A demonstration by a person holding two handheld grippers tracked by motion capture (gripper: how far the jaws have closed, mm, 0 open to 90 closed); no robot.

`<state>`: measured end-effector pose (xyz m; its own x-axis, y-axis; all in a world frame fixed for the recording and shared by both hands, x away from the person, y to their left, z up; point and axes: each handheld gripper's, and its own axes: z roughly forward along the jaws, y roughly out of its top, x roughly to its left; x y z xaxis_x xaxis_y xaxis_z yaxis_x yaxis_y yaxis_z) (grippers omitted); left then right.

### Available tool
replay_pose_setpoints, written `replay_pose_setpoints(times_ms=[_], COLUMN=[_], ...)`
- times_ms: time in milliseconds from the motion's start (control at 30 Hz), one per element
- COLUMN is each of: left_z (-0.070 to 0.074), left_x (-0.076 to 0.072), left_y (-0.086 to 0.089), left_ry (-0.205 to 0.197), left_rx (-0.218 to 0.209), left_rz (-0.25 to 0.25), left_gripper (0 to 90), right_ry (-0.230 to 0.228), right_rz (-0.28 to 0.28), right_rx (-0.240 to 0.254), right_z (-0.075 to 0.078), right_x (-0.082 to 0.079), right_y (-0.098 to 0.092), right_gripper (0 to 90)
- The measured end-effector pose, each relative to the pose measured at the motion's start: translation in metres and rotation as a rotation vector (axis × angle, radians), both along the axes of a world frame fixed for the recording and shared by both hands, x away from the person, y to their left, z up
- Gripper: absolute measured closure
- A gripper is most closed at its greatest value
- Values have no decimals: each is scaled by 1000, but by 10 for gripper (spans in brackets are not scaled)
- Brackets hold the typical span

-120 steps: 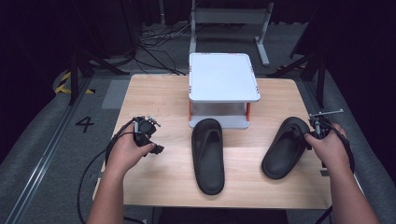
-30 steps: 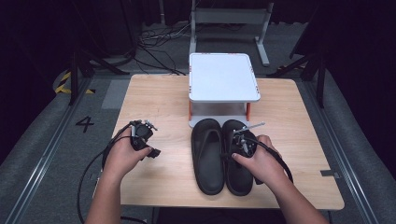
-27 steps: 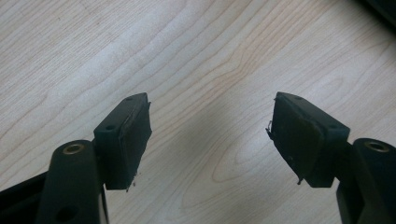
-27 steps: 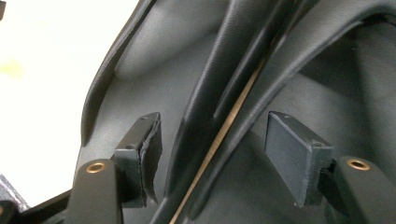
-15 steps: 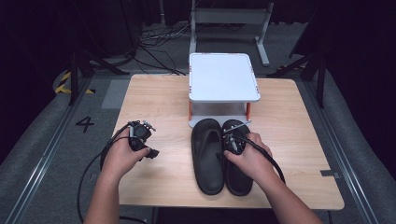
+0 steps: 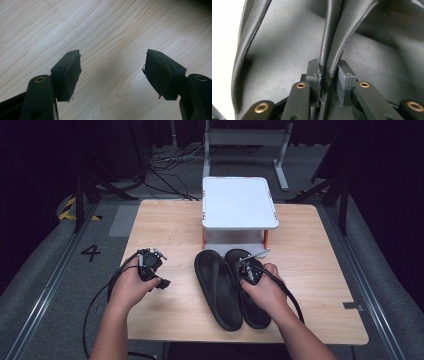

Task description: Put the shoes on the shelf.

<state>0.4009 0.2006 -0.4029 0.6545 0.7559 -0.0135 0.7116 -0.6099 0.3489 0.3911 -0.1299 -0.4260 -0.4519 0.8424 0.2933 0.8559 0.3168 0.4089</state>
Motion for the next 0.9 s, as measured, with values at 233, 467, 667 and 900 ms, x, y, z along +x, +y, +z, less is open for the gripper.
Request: replay_pose_setpoints(times_ms=[233,467,667,900], left_z=[1,2,2,2], left_x=[-1,-1,0,0], left_y=[2,4,4,5], left_ry=[-4,-7,-8,-6], left_rx=[-5,-6,-4,-13], left_rz=[6,12,8,16], left_gripper=[305,307,307,307], right_ry=[-12,-52,-98,-122], right_rz=[20,-6,-53,-144], right_rx=[-45,4,16,38], right_z=[3,21,35,45], right_x=[-1,4,14,35], right_y=[3,-4,-11,-21], right_gripper=[772,772,771,771])
